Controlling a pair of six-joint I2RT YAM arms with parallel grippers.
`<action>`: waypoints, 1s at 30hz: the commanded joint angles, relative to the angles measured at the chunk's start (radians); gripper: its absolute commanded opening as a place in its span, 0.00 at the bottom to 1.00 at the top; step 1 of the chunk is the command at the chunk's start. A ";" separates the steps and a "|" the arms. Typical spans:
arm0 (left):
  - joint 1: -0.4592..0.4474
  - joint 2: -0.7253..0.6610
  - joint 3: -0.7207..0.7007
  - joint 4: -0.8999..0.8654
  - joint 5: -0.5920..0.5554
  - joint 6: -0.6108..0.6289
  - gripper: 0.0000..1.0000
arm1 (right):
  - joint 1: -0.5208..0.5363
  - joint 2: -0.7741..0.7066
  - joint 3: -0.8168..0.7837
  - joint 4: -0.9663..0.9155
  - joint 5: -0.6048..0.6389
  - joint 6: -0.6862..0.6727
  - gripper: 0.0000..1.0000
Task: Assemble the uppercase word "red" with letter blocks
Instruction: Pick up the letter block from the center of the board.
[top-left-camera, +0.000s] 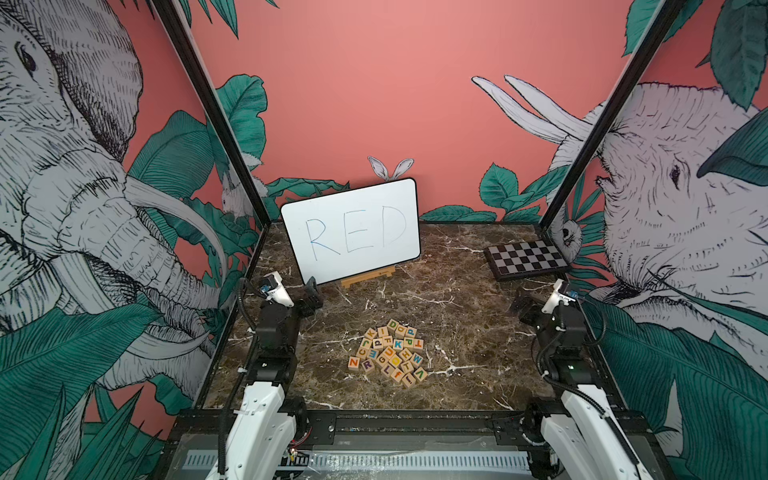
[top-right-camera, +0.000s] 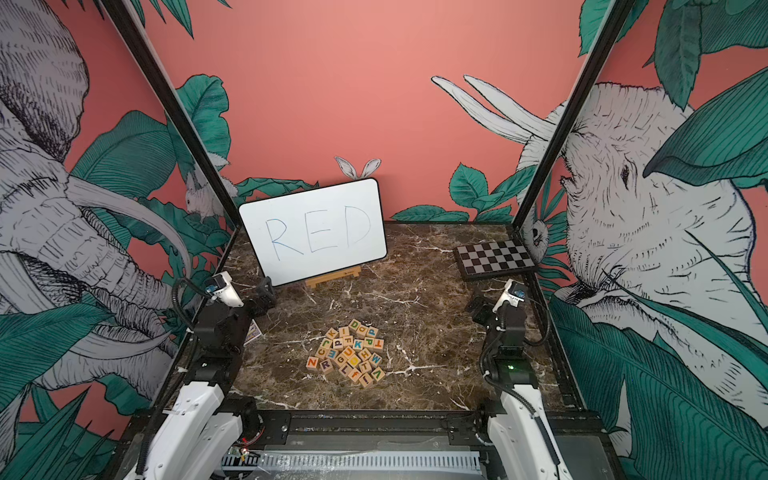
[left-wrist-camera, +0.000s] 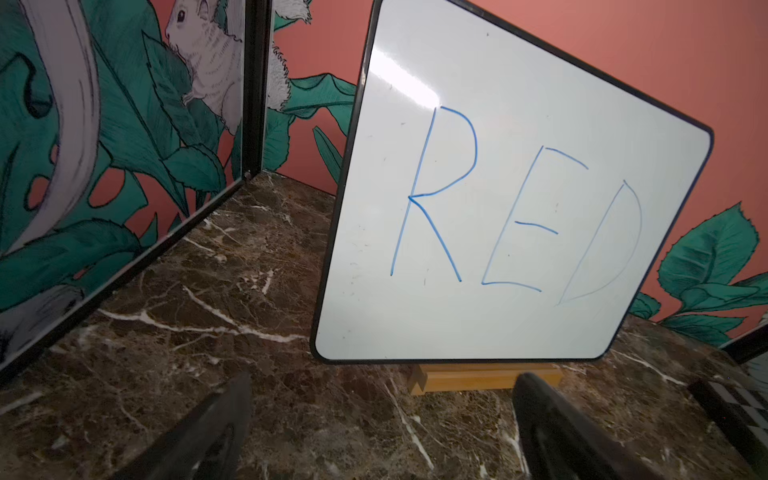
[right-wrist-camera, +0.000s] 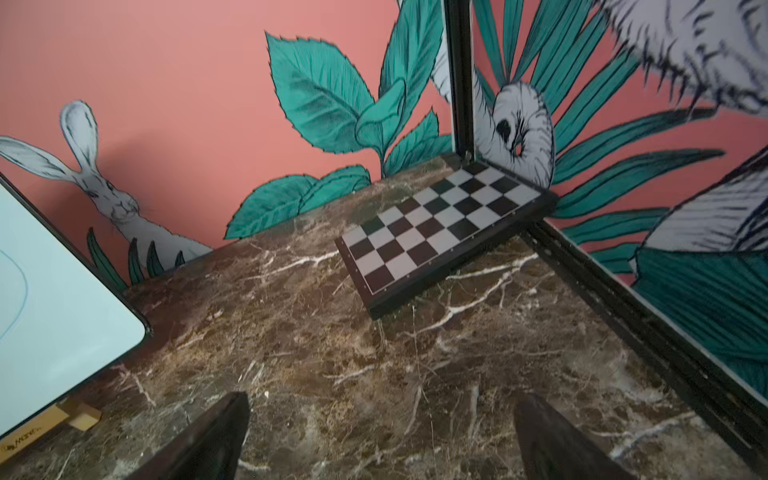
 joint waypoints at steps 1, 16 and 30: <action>0.000 -0.030 0.026 -0.118 0.081 -0.098 0.99 | -0.005 0.027 0.053 -0.074 -0.057 0.061 0.99; -0.083 0.120 0.289 -0.396 0.386 -0.034 0.94 | 0.100 0.254 0.169 -0.172 -0.284 -0.037 0.99; -0.394 0.192 0.482 -0.714 0.281 0.058 0.80 | 0.255 0.299 0.097 -0.025 -0.256 -0.030 0.95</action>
